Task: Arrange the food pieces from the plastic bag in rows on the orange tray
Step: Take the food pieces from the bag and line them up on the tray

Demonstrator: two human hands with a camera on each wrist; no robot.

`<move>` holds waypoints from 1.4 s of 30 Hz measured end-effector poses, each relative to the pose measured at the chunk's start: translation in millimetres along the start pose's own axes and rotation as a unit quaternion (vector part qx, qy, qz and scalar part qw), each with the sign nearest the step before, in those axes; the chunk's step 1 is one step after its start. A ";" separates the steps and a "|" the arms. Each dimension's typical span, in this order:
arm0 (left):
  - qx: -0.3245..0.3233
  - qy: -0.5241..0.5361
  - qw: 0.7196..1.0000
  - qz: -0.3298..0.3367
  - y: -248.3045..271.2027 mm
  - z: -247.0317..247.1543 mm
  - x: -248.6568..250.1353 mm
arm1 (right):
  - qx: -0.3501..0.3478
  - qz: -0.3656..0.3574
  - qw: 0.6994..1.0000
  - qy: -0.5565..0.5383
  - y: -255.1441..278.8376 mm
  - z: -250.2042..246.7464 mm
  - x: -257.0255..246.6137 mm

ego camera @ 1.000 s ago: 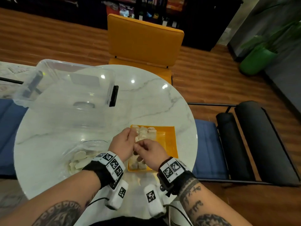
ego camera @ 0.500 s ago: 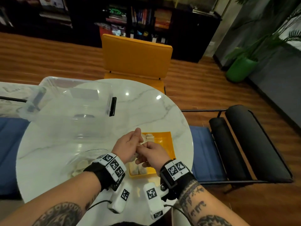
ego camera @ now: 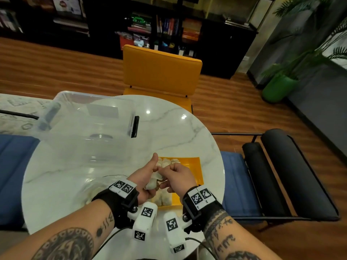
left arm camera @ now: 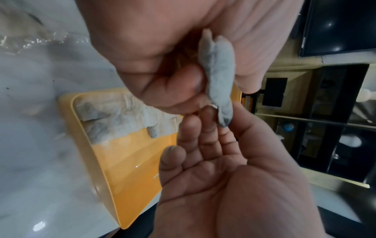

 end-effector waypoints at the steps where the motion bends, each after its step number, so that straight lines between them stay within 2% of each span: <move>1: -0.009 0.015 1.000 -0.009 -1.9 -1.1 -0.3 | 0.005 0.000 1.000 -0.008 -0.8 -0.8 -0.5; 7: -0.036 0.045 0.997 -0.042 -7.9 -0.9 -3.6 | 0.058 -0.010 0.997 -0.041 -8.2 -8.5 5.4; 14: -0.019 0.123 0.990 -0.068 -17.0 7.2 -14.0 | 0.134 -0.017 0.990 0.034 -13.2 -5.4 20.5; 18: -0.078 0.159 0.982 -0.073 -16.3 5.9 -11.7 | 0.100 0.005 0.995 -0.007 -14.2 -7.2 20.6; 20: -0.107 0.127 0.984 -0.064 -14.7 2.7 -9.8 | 0.070 0.025 0.996 -0.050 -12.4 -11.7 15.7; 22: -0.104 0.075 0.991 -0.042 -12.6 0.0 -10.0 | 0.042 0.036 0.995 -0.083 -9.6 -18.6 9.9; 28: -0.026 0.029 0.999 0.035 -17.4 -10.1 -4.8 | 0.027 0.008 0.999 -0.035 -8.8 -39.8 6.4; 31: 0.007 -0.048 0.995 0.087 -15.8 -9.2 3.9 | 0.031 -0.020 0.999 -0.022 -6.6 -41.4 6.8; 36: 0.018 -0.206 0.964 0.165 -14.9 -3.6 11.5 | 0.019 -0.046 0.997 0.052 -8.8 -39.5 19.0; 39: 0.077 -0.362 0.899 0.236 -15.7 -4.2 17.8 | -0.006 -0.032 0.994 0.109 -10.4 -37.1 30.3; 42: 0.076 -0.460 0.849 0.249 -15.5 -3.9 16.0 | -0.029 -0.036 0.987 0.153 -7.6 -36.1 36.9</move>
Point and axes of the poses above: each hand's wrist, its own y-axis away from the middle knuckle, its own z-axis out of the palm, x = y × z, the point moved 3 cm from there along -y, towards the middle knuckle, and after that the axes turned 7 degrees about -x, right-handed, at the moved point
